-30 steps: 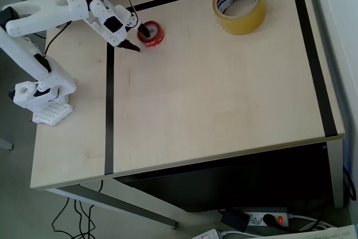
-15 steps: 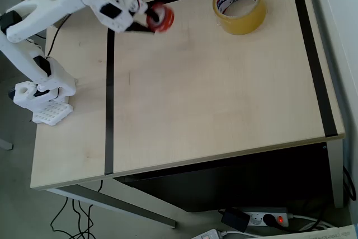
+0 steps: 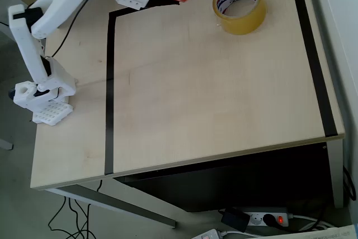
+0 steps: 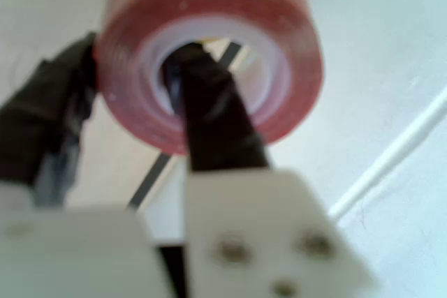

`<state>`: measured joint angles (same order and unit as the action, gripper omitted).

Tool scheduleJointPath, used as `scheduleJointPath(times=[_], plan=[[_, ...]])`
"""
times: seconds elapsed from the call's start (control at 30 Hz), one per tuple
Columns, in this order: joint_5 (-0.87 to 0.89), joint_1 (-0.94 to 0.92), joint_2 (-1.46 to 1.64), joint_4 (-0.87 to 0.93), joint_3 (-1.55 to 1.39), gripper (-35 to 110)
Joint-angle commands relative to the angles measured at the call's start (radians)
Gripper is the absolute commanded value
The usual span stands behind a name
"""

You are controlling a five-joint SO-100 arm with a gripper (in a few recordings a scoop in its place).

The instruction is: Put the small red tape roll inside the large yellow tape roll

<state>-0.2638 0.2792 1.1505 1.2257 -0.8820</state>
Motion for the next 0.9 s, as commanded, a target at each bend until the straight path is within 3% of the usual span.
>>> scheduleJointPath(times=[0.0,0.13,0.3,0.87], plan=[[0.003,0.017,-0.003,-0.049,0.225,0],[0.003,0.011,-0.152,-0.025,0.456,0],[0.002,0.006,-0.497,0.130,1.028,0],[0.002,-0.048,-0.661,0.112,1.097,0]])
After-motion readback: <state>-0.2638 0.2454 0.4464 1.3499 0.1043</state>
